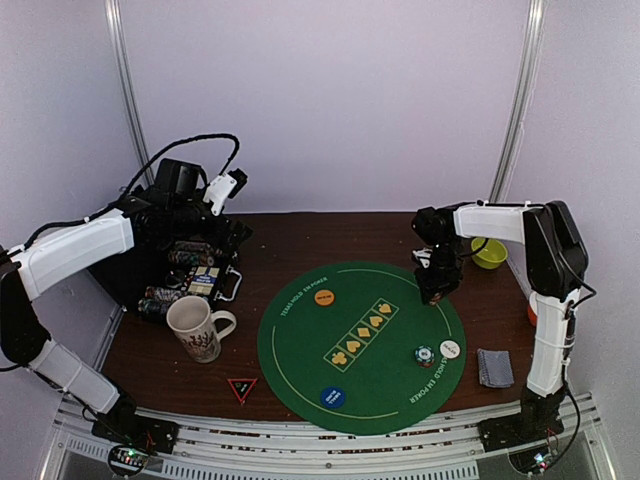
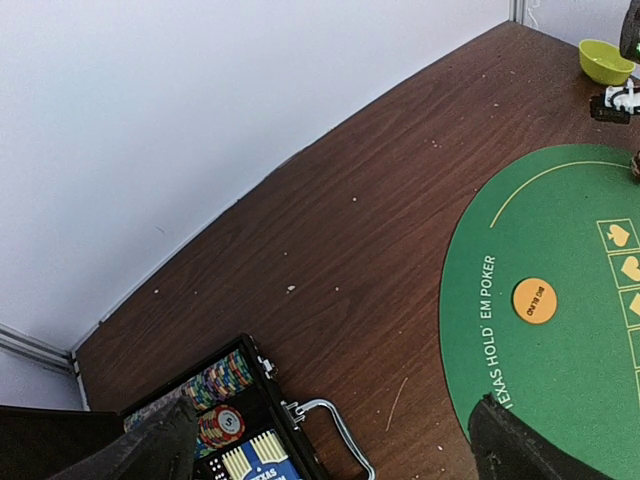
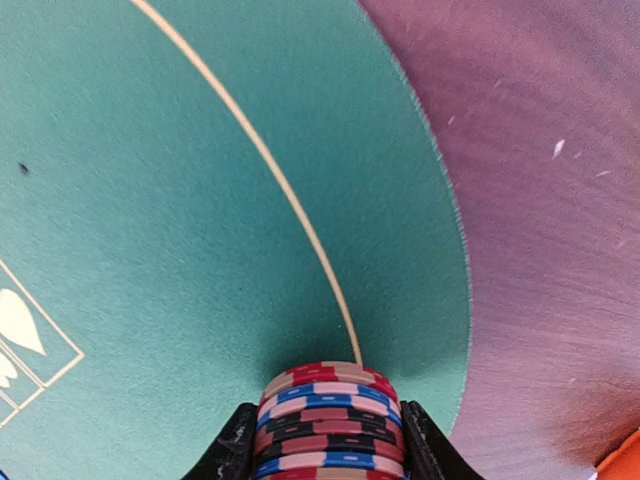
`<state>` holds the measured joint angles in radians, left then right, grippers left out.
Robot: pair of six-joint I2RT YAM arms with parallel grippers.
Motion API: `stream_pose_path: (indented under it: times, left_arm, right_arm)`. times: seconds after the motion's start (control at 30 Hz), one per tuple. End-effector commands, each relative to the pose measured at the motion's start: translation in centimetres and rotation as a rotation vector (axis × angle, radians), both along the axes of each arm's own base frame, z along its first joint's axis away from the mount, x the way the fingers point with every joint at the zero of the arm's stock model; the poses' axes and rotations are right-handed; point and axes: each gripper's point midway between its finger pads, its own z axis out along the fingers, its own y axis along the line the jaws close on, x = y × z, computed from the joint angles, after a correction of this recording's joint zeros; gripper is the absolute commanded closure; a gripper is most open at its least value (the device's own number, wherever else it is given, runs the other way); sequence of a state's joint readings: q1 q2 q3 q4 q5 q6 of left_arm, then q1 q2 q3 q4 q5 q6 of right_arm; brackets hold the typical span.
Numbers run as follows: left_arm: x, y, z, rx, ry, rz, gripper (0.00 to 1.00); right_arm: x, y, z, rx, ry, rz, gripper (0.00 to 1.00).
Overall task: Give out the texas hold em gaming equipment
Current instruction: Pick up the pile of poker chips from the poker table mat, then place the poker chips pile in the big blind area.
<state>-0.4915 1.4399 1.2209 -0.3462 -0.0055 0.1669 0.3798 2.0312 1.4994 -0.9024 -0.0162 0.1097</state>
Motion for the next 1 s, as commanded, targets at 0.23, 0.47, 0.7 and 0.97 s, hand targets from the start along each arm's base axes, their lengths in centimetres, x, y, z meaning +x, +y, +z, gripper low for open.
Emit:
stream_pose_path:
  times: [0.23,0.47,0.7,0.97]
  left_arm:
    - [0.1,0.4,1.0,0.003,-0.040,0.006,0.02]
    - [0.0,0.5,1.2,-0.005,-0.043,0.009,0.02]
    - [-0.2,0.5,1.0,-0.006,-0.043,0.003,0.02]
    - [0.0,0.2,0.8,-0.011,-0.041,-0.003,0.02]
  right_arm:
    - [2.5,6.4,3.9,0.020,-0.089,0.073,1.00]
    - [5.4,16.1,4.6,0.106,-0.173,0.177,1.00]
    - [5.6,19.3,0.6,0.078,-0.137,0.227,1.00]
    - [4.4,21.1,-2.8,0.045,-0.086,0.295,1.00]
